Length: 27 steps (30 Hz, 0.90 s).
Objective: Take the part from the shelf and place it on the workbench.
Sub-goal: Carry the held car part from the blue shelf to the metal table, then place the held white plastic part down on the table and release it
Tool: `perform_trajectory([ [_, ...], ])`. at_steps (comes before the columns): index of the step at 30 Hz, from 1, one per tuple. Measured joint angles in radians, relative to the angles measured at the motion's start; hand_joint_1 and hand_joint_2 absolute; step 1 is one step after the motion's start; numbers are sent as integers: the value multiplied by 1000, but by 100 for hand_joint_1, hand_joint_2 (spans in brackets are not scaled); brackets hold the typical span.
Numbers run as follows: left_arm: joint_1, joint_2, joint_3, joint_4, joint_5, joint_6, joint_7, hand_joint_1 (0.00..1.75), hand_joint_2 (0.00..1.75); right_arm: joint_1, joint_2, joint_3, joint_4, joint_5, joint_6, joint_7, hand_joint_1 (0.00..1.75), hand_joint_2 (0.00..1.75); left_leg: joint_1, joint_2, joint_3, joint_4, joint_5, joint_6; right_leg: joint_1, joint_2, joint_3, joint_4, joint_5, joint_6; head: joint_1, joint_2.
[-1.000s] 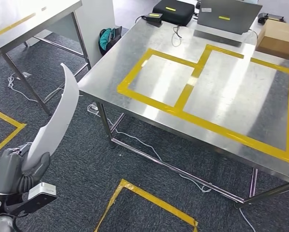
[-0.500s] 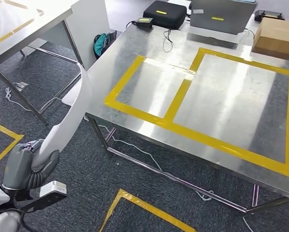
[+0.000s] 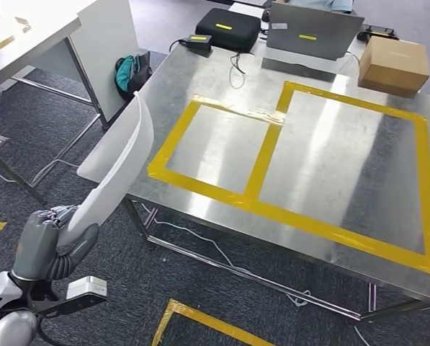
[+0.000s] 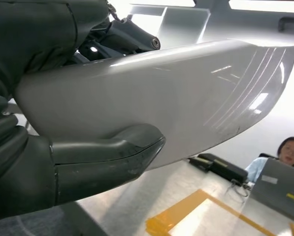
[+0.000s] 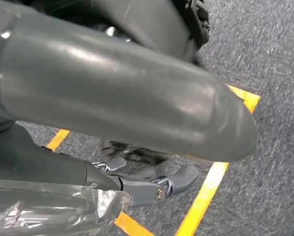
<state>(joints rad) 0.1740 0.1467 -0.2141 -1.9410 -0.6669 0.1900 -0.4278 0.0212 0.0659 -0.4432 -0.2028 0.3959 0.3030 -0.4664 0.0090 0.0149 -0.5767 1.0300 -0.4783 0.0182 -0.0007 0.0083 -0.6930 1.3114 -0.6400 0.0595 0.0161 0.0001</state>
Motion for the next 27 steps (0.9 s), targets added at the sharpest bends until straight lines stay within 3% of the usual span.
perform_trajectory([
  [1,-1,1,-4,0,-1,6,-11,175,175,2,0,1,1,1,0,0,0,0,-1,6,13,0,-10,1,1,-1,-12,-13,15,-2,1,0],
  [2,-2,3,-9,0,-3,12,-23,175,175,4,0,2,2,2,1,0,0,0,-3,12,27,0,-20,1,4,-6,-8,-56,52,-7,2,0],
  [4,-6,7,-19,0,-5,20,-39,175,175,3,0,4,3,5,1,0,0,0,-6,26,53,-1,-40,-2,13,-39,20,-177,148,-24,2,0],
  [6,-9,12,-28,1,-8,25,-49,175,175,-1,-1,8,4,8,1,-1,0,0,-10,40,72,-6,-56,-11,22,-64,39,-242,186,-40,2,0],
  [8,-13,16,-36,2,-11,30,-55,175,175,-3,-1,9,4,11,0,-1,0,0,-12,51,91,-7,-56,-25,21,-49,51,-256,186,-51,3,0],
  [10,-20,20,-43,3,-12,33,-59,175,175,-3,-1,10,4,11,0,-2,0,0,-11,39,97,16,-63,-35,13,-26,76,-270,197,-60,0,0],
  [12,-28,25,-47,4,-12,35,-60,175,175,-6,-2,11,4,12,0,-2,0,0,-8,11,51,98,-101,-43,6,-5,94,-277,197,-65,-5,0],
  [14,-31,28,-50,7,-12,35,-60,175,175,-8,-2,11,4,12,0,-2,0,0,-4,-4,-28,206,-148,-50,3,20,97,-278,192,-67,-9,0],
  [15,-32,29,-52,8,-12,34,-60,175,175,-7,-2,12,4,12,0,-2,0,0,-2,-6,-57,233,-154,-53,2,32,99,-278,188,-66,-10,0],
  [16,-35,30,-55,11,-12,32,-57,175,175,-6,-2,12,5,13,0,-2,0,0,1,-7,-71,228,-136,-56,0,45,103,-278,185,-64,-9,0],
  [17,-38,30,-59,13,-13,29,-51,175,175,-5,-2,13,5,14,0,-1,0,0,3,-10,-68,192,-97,-59,-2,58,109,-278,181,-61,-10,0],
  [19,-51,30,-65,20,-19,19,-28,175,175,-4,-2,15,5,14,1,0,0,0,9,-21,-39,72,-7,-66,-8,77,119,-276,172,-51,-12,0],
  [21,-75,30,-69,30,-31,5,4,175,175,-3,-2,16,5,13,6,4,0,0,10,-30,-22,0,20,-58,-8,87,120,-275,164,-39,-18,0],
  [23,-99,30,-71,45,-42,-7,32,175,175,-1,-3,16,5,15,10,7,0,0,7,-31,-19,-9,17,-41,-7,91,117,-281,159,-26,-20,0],
  [25,-119,30,-72,60,-49,-13,47,175,175,0,-2,17,5,19,12,9,0,0,10,-29,-10,-12,23,-26,-7,68,113,-270,146,-16,-17,0],
  [27,-137,31,-72,75,-58,-21,61,175,175,-5,-2,19,5,25,12,11,0,0,11,-25,-1,-14,20,-15,-5,24,73,-184,105,-7,-12,0],
])
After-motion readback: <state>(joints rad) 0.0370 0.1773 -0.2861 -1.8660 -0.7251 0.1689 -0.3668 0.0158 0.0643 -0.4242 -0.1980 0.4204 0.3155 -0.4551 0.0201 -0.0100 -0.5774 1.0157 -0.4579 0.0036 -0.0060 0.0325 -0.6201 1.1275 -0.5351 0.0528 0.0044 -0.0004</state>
